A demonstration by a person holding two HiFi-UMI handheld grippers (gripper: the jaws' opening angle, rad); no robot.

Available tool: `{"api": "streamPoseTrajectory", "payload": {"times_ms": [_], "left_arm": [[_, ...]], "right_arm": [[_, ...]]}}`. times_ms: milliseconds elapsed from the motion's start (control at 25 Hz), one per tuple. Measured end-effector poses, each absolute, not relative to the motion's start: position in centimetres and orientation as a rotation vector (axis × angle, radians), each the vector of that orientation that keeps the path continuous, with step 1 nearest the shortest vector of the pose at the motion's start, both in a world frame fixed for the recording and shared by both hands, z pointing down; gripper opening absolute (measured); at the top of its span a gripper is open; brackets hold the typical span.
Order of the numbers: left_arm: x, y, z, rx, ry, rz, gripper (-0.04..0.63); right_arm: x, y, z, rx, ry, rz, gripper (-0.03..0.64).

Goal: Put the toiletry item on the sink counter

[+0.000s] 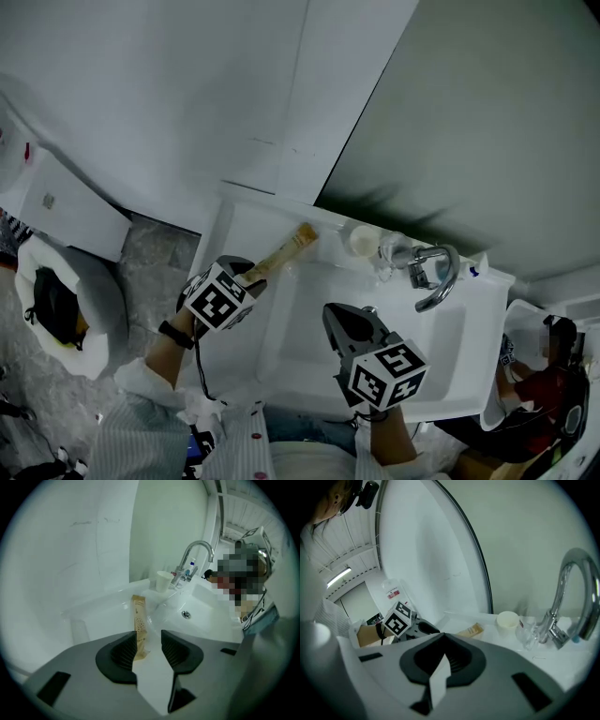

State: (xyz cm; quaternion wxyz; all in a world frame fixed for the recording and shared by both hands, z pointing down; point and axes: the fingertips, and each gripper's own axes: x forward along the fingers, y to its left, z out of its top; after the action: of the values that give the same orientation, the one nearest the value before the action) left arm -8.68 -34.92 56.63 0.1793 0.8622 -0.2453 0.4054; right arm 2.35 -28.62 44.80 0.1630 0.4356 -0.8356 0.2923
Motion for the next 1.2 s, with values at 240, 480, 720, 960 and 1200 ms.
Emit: {"api": "streamPoseTrajectory", "payload": {"times_ms": [240,480,720,960,1200], "left_arm": [[-8.8,-32.9,54.8,2.464,-0.722,1.124,0.170],[-8.8,-30.8,52.0,2.490,-0.801,1.046,0.153],[-8.2,-28.9,48.4,2.527,-0.880,0.929,0.140],[-7.1,-27.3,43.7,2.597,-0.944,0.759,0.122],[-5.8,-25.7,37.9,2.654,-0.983,0.479,0.091]], "right_arm": [[2.4,-27.1,43.7,1.270,-2.409,0.810,0.009],[1.8,-25.5,42.7,1.279,-2.451,0.785,0.009],[1.3,-24.7,41.4,1.294,-2.500,0.756,0.009],[0.8,-24.5,39.5,1.302,-2.554,0.688,0.011],[0.7,-24.3,36.5,1.324,-2.608,0.601,0.009]]}}
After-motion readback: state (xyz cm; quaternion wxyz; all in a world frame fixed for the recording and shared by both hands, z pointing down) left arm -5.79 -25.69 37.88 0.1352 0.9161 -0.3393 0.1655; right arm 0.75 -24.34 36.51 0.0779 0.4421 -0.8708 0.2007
